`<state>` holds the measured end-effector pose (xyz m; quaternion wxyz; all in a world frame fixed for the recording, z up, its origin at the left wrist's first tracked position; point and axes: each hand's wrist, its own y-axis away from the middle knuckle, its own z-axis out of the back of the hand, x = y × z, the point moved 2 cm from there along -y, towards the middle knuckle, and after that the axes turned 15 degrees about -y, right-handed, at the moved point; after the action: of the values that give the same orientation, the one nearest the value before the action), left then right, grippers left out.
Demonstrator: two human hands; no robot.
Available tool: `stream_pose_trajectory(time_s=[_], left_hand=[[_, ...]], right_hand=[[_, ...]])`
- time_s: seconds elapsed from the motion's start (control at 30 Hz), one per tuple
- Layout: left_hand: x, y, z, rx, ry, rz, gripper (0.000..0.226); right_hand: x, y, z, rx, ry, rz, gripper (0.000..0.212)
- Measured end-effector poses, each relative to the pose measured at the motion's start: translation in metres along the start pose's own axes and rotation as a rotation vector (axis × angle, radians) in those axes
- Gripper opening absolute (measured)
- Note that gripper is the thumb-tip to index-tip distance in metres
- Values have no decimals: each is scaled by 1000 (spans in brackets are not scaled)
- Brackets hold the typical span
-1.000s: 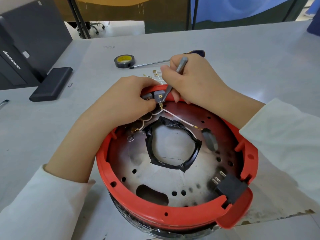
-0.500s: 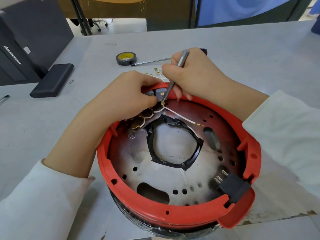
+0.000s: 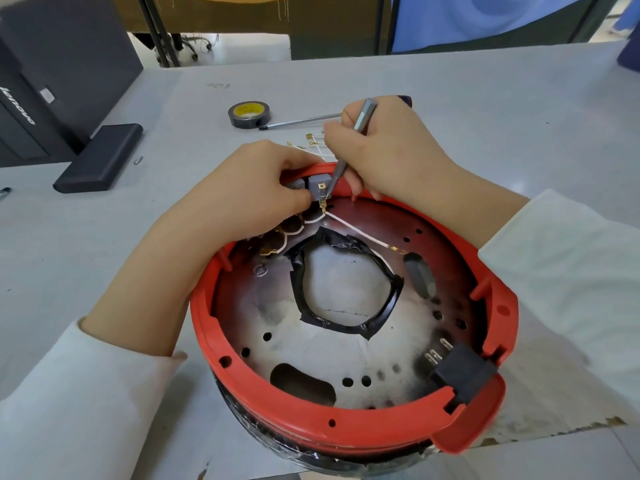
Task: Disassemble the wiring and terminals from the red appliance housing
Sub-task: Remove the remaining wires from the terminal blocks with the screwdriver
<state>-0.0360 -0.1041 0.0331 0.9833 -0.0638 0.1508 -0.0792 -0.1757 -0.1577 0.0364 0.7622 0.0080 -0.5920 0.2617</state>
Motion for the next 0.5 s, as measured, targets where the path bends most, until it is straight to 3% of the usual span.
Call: stream_pose_trajectory(time_s=[0.5], left_hand=[[0,1,0,6,-19,8,35]], right_hand=[[0,-4,-1,44,11,-54,37]])
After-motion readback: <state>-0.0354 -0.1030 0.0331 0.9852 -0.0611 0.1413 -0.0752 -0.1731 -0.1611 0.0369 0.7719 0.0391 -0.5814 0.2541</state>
